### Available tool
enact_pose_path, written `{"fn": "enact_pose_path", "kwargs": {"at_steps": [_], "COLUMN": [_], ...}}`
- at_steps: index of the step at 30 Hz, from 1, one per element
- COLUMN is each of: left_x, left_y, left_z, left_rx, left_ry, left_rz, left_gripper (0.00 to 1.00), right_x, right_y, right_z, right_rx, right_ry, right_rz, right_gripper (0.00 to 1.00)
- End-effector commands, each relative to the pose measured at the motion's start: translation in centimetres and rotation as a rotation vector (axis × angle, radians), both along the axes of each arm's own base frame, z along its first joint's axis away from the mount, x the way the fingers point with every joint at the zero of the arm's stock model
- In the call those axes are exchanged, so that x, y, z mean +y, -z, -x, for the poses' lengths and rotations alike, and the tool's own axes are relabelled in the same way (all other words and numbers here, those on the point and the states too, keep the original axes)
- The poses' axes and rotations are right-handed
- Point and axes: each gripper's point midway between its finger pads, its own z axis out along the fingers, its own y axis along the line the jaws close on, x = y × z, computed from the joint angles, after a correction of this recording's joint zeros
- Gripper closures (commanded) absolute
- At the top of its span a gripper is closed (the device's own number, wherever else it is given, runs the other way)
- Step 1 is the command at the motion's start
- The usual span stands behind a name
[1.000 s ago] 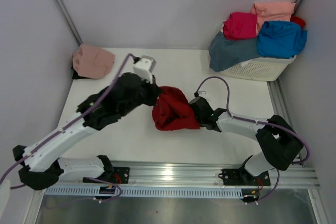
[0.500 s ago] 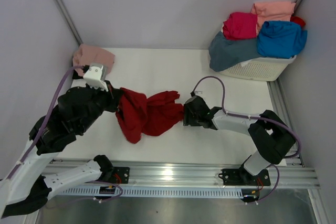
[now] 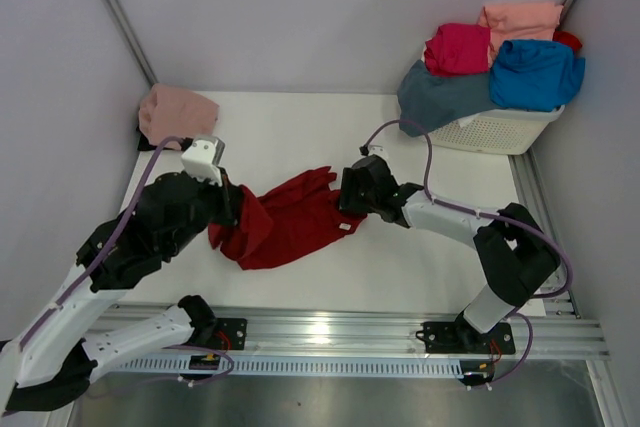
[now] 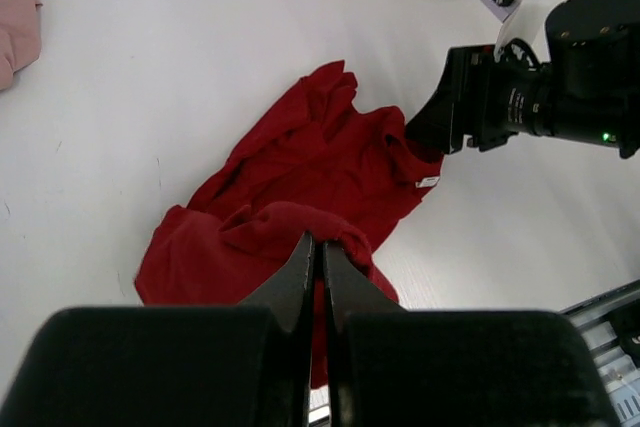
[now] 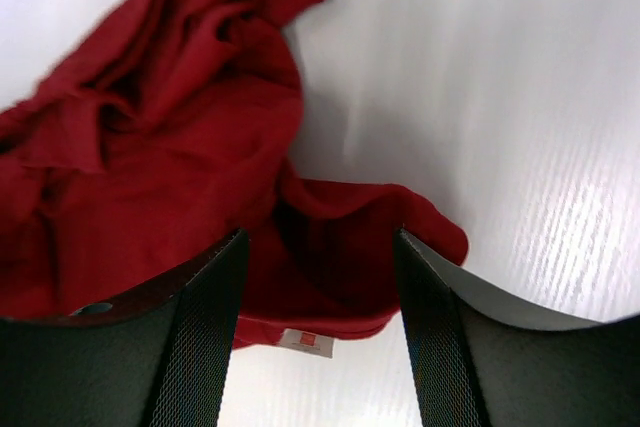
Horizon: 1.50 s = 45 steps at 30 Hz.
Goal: Fold and stack the t-shirts
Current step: Flatten out the tshirt
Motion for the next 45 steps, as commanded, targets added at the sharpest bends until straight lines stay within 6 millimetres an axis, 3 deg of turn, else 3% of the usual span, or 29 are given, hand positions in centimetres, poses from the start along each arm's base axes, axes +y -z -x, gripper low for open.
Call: {"fn": "enact_pose_path", "kwargs": {"at_steps": [1,4,7,10,17,26,29,32,34,39,41,43,44,45], "left_x": [0.3,0.5,0.7,0.7,0.9,1.1,0.9,0.7,0.5,0.8,2.0,3.3,4.8,5.9], "left_y": [-0.6,-0.5,-0.4,0.0,0.9,2.4,2.8,3.1,3.3,2.4,1.2,0.0,-1.9,-2.8], "left_z": [0.3,0.7,0.9,1.0,1.4,1.9,1.9,1.9,1.8,1.5,1.2,1.0,0.8,0.7], "left_rx": [-0.017,-0.02,-0.02,-0.009,0.009,0.03,0.036,0.04,0.042,0.006,-0.041,-0.093,-0.149,-0.18], "left_ry": [-0.008,-0.005,-0.002,-0.001,0.002,0.006,0.013,0.02,0.028,0.022,-0.012,-0.041,-0.1,-0.138], "left_rz": [0.046,0.061,0.064,0.052,0.052,0.06,0.054,0.054,0.049,0.032,0.007,-0.035,-0.037,-0.051], "left_gripper": [0.99,0.99,0.99,0.99,1.0,0.99,0.99,0.99,0.99,0.99,0.99,0.99,0.99,0.99], "right_x": [1.2,1.6,2.1,2.9,6.9,8.0,7.8,7.9,8.1,6.3,4.9,1.7,0.3,-2.0], "right_y": [-4.2,-5.7,-5.2,-3.7,-2.0,2.9,3.4,3.1,2.4,-0.4,-3.8,-6.6,-11.0,-13.1], "right_z": [-1.5,-2.2,-3.2,-4.6,-7.2,-8.9,-9.0,-9.3,-9.3,-10.6,-11.2,-12.3,-12.8,-13.4], "right_rx": [-0.065,-0.1,-0.104,-0.087,-0.069,0.002,0.015,0.006,-0.006,-0.103,-0.177,-0.246,-0.322,-0.355], "right_ry": [-0.01,-0.017,-0.02,-0.009,-0.098,-0.114,-0.109,-0.111,-0.118,-0.075,-0.042,0.021,0.058,0.106], "right_rz": [-0.098,-0.134,-0.135,-0.138,-0.189,-0.119,-0.092,-0.079,-0.083,-0.009,0.02,0.11,0.1,0.121], "right_gripper": [0.37,0.36,0.36,0.37,0.4,0.47,0.58,1.0,1.0,1.0,1.0,1.0,1.0,1.0]}}
